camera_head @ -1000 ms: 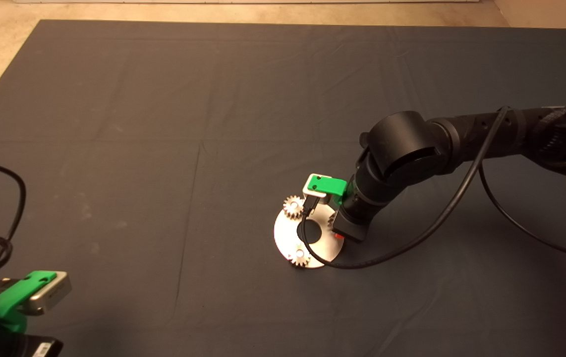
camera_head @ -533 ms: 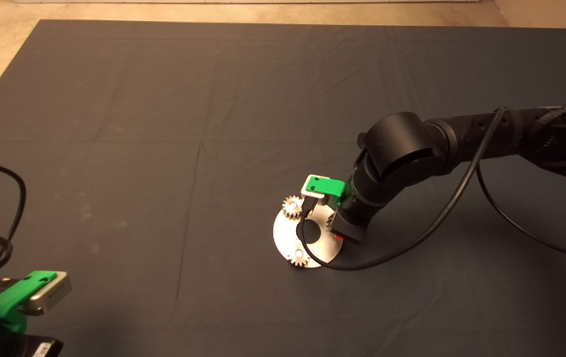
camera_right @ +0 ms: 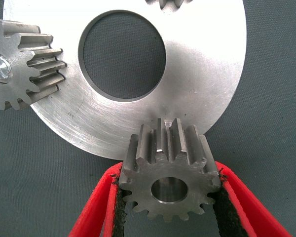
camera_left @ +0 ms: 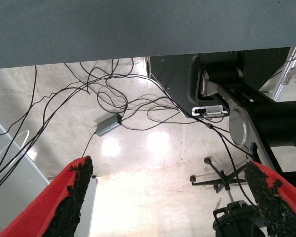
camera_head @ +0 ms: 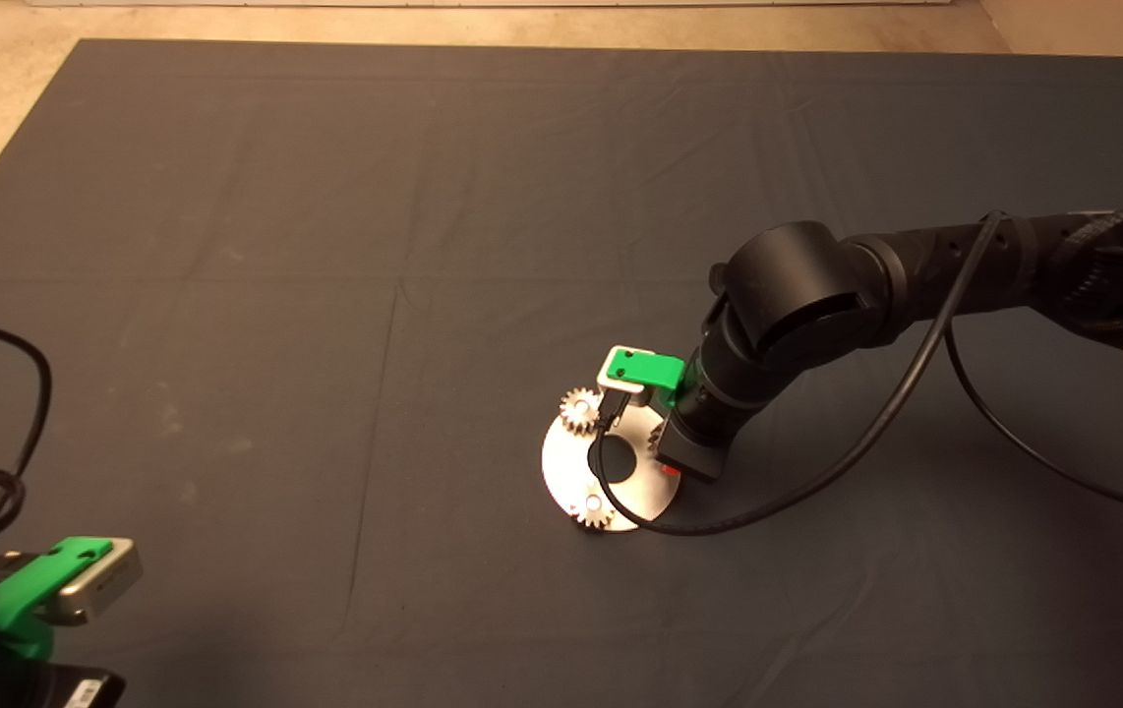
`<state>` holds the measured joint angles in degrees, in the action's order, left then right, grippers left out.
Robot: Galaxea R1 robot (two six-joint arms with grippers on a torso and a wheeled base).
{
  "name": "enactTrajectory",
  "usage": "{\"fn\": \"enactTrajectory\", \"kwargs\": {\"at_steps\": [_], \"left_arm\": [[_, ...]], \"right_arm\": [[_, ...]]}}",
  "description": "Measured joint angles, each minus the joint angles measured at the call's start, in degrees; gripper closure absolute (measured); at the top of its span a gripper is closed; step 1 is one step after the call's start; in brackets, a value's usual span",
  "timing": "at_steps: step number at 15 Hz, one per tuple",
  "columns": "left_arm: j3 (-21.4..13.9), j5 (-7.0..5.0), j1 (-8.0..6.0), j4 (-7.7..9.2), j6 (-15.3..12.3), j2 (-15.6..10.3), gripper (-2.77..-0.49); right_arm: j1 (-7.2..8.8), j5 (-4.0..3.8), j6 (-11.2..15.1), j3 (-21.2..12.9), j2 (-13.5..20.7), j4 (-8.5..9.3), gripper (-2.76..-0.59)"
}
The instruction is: Install three planetary gears onto the carrier pins
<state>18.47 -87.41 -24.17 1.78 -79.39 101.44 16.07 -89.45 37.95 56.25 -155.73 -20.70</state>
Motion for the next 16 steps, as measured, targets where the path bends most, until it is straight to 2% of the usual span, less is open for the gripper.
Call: {"fn": "enactTrajectory", "kwargs": {"at_steps": [16], "left_arm": [[0.0,0.0,0.0,-0.01,0.0,0.0,-2.18]], "right_arm": [[-0.04,0.11,0.0,-0.6,0.0,-0.02,-1.04]]}}
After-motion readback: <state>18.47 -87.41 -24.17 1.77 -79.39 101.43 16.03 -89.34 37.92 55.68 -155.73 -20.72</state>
